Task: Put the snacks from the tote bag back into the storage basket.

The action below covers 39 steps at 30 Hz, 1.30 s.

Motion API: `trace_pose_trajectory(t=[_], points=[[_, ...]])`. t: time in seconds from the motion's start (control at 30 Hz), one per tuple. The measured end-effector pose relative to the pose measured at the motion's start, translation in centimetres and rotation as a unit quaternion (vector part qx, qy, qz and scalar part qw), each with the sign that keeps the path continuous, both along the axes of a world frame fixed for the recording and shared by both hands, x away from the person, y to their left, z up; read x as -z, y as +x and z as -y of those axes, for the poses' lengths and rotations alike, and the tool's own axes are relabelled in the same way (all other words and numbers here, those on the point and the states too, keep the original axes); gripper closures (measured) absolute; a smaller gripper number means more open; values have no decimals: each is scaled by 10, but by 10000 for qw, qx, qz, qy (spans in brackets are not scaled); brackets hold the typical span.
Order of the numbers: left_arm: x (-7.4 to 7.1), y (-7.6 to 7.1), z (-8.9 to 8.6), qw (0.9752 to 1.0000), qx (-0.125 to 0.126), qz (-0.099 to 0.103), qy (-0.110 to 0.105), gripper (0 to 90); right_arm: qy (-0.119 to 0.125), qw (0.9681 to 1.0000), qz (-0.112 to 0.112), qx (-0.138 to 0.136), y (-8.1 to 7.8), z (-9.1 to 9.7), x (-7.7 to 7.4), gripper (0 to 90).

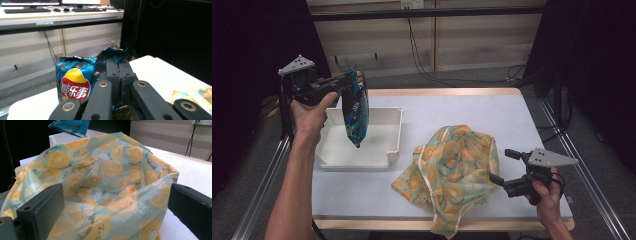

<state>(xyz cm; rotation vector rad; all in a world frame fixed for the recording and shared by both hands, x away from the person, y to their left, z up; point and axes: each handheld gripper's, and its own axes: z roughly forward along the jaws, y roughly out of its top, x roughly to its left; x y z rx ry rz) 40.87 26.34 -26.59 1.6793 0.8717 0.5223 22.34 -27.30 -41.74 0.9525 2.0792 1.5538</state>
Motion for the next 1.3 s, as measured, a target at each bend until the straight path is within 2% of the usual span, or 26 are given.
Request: trace_pose_trajectory(t=[0.13,0.2,0.43,0.53,0.77,0.9,1.0,1.1,1.17,1.2,1.3], points=[[9,8,-4,9998,-127,-116,-56,890,-28,10000,4,-71,0,0,1,0],[13,14,-4,9996,-195,-223,10,890,-1,10000,7,-77,1,0,1,0],[26,29,-3,9987,-404,-310,56,890,-7,9998,-53,-203,2,-1,3,0],[33,34,-3,9981,-479,-391,-23,890,11,9998,-61,-212,2,-1,3,0],[39,40,6,9976,-564,-405,7,889,6,9998,-36,-177,1,4,3,0],[43,42,4,9961,-762,-437,43,889,6,9998,-56,-176,2,4,4,0],[50,43,3,9962,-760,-405,-119,889,-25,9998,-38,-211,2,3,4,0],[59,47,1,9957,-740,-515,-200,888,-36,9998,-58,-209,2,2,5,0],[61,49,2,9962,-677,-472,-293,888,-11,9998,-68,-204,3,3,5,0],[61,49,3,9962,-686,-464,-265,888,-15,9998,-66,-199,3,3,6,0],[64,53,8,9961,-571,-501,-441,885,-4,9998,-86,-196,4,4,6,0]])
